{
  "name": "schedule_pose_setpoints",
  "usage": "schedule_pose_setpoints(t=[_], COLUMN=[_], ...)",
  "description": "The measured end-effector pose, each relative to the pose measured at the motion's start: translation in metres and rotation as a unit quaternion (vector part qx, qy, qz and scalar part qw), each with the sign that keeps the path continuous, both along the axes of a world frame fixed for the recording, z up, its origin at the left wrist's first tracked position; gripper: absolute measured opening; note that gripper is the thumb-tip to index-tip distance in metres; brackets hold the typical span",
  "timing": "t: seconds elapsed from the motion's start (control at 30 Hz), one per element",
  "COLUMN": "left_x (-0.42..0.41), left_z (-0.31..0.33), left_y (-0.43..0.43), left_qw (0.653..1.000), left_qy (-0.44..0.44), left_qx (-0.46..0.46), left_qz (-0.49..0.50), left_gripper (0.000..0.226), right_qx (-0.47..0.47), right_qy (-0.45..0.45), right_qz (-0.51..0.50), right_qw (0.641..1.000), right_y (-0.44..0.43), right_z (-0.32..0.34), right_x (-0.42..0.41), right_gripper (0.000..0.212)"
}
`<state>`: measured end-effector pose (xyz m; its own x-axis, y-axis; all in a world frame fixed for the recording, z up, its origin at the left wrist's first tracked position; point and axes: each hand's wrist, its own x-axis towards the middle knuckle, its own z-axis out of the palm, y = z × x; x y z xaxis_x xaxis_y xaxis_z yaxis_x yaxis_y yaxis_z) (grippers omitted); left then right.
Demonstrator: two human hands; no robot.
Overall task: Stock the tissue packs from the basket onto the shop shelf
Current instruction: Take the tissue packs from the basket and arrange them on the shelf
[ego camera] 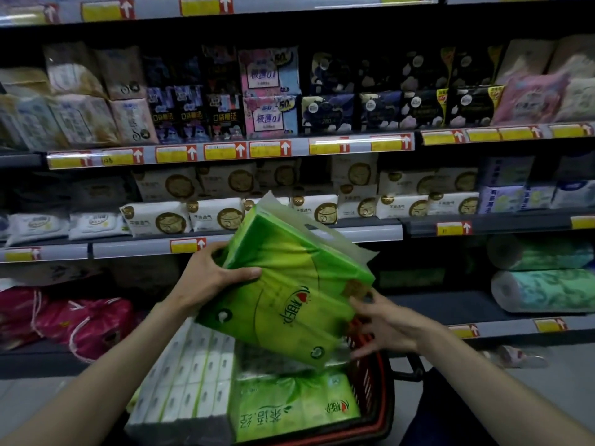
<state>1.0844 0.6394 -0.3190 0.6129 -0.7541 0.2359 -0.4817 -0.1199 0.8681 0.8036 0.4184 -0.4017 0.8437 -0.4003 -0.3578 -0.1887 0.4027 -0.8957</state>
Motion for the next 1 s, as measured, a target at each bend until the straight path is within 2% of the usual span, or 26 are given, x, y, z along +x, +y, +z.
schedule_pose_setpoints(t=[0.07,0.1,0.2,0.3,0.33,0.43,0.53,0.6,0.67,0.73,0.8,0.87,0.93,1.0], left_x=[0.001,0.003,0.008,0.019,0.022,0.037,0.041,0.03,0.023,0.023,0.033,0.047,0.062,0.076], left_z=[-0.006,-0.009,-0.017,-0.03,-0.032,-0.038,-0.052,-0.061,-0.07,-0.076,-0.086,-0.094,-0.104,-0.108], left_y=[0.002,0.003,0.004,0.003,0.002,-0.003,-0.012,-0.019,-0.027,-0.035,-0.048,-0.061,-0.074,-0.086], left_qw=[1.0,1.0,0.999,0.973,0.963,0.97,0.978,0.993,0.995,0.985,0.968,0.963,0.97,0.971], left_qy=[0.013,0.005,-0.042,-0.215,-0.244,-0.188,-0.178,-0.089,0.018,0.122,0.214,0.23,0.184,0.149], left_qx=[-0.016,-0.017,-0.005,0.072,0.105,0.156,0.104,0.058,0.04,0.029,0.018,0.04,0.077,0.115], left_qz=[-0.001,-0.003,-0.017,0.035,0.04,-0.014,-0.04,-0.046,-0.086,-0.123,-0.129,-0.132,-0.136,-0.148], left_gripper=[0.093,0.094,0.087,0.102,0.106,0.103,0.086,0.081,0.079,0.086,0.094,0.072,0.042,0.032], right_qx=[0.128,0.17,0.164,0.142,0.123,0.021,-0.059,-0.068,-0.052,-0.051,-0.053,-0.065,-0.095,-0.116], right_qy=[-0.049,-0.048,-0.015,-0.064,-0.083,-0.118,-0.17,-0.173,-0.166,-0.141,-0.118,-0.093,-0.063,-0.025], right_qz=[0.006,-0.012,-0.077,-0.127,-0.148,-0.201,-0.219,-0.21,-0.179,-0.143,-0.122,-0.101,-0.072,-0.054], right_qw=[0.991,0.984,0.983,0.98,0.978,0.972,0.959,0.96,0.968,0.978,0.984,0.988,0.991,0.991], right_y=[-0.006,-0.01,-0.016,-0.01,-0.01,-0.011,-0.02,-0.028,-0.035,-0.041,-0.054,-0.069,-0.084,-0.097], right_z=[0.009,0.012,0.009,-0.005,-0.008,-0.014,-0.024,-0.03,-0.033,-0.036,-0.039,-0.035,-0.03,-0.035], right_x=[0.02,0.029,0.051,0.059,0.059,0.061,0.062,0.057,0.052,0.051,0.054,0.063,0.075,0.09], right_gripper=[0.096,0.094,0.088,0.058,0.051,0.052,0.066,0.078,0.068,0.058,0.062,0.071,0.07,0.07])
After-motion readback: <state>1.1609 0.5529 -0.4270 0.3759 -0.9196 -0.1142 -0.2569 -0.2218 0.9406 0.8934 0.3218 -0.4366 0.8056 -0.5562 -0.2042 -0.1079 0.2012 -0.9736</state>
